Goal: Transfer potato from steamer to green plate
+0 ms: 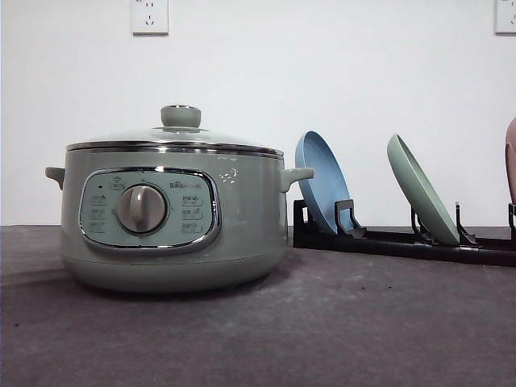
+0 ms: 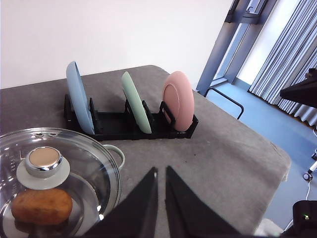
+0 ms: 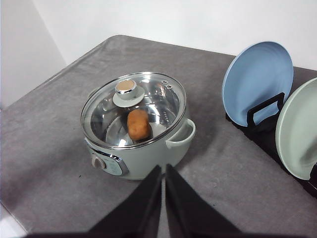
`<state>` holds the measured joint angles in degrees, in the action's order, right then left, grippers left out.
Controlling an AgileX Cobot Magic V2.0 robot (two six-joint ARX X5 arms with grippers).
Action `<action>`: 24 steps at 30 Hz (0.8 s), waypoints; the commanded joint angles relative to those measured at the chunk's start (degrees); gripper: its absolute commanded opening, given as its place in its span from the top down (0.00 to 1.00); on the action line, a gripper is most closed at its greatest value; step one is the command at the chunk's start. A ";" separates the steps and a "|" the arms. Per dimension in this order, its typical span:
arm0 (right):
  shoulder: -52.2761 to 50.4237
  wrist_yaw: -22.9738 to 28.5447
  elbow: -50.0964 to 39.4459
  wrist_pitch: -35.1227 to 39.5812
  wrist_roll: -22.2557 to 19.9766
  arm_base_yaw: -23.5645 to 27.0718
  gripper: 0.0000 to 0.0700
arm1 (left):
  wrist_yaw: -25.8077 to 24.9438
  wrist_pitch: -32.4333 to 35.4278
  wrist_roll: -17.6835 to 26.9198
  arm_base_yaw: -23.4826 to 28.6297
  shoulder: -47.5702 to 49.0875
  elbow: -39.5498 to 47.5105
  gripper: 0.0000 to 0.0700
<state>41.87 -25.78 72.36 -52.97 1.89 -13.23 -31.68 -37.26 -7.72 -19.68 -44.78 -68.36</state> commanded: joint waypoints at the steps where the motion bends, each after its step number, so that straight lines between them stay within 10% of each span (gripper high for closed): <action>1: 0.02 -0.15 0.87 0.37 -0.55 -0.24 0.98 | -0.31 0.33 1.31 -0.26 -0.87 -1.36 0.89; 10: 0.39 0.31 0.87 0.42 -0.42 -0.24 0.27 | -0.31 0.35 1.24 -0.26 -2.03 -1.36 0.03; 15: 0.72 0.29 0.87 0.42 -0.39 -0.24 0.05 | -0.31 0.37 1.29 -0.26 -2.03 -1.36 0.00; 24: 0.80 0.34 0.87 0.78 2.10 -0.24 0.05 | -0.31 0.39 1.27 -0.26 -2.03 -1.36 0.00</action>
<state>42.19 -25.50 72.36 -52.89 2.33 -13.23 -31.68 -37.50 -6.92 -19.68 -46.50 -68.36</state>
